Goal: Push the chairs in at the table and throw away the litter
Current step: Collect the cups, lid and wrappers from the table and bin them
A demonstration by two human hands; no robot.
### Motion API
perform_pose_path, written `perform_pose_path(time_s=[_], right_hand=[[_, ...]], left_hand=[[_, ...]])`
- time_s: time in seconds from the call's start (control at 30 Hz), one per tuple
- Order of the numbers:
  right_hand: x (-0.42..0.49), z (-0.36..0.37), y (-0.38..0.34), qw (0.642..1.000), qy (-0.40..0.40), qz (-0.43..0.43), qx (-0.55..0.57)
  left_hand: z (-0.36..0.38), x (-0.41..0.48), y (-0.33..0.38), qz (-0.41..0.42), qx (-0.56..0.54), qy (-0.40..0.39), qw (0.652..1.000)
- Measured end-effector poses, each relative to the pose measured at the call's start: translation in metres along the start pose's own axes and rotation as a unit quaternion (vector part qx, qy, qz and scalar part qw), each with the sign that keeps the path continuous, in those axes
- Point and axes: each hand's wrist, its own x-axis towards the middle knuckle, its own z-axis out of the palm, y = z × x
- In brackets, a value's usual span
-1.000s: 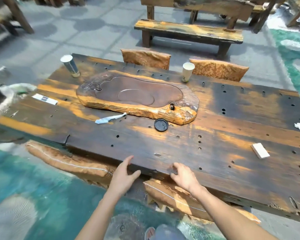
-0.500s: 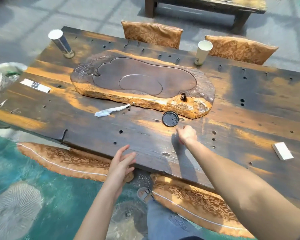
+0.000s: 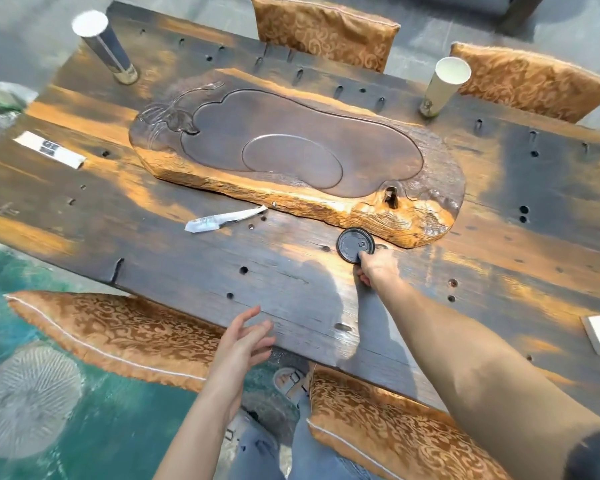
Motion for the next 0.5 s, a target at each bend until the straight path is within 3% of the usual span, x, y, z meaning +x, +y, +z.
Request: perform_pose_path(time_s=[0.33,0.5], right_hand=[[-0.027,0.009,0.006,1.0,0.0,-0.031,0.003],[-0.146,0.009,-0.007,0.993,-0.048,-0.092,0.046]], left_hand=[[-0.02,0.011,0.004,-0.015,0.021,-0.017,1.0],[-0.032,0.021,0.017,-0.001,0.061,-0.059,0.996]])
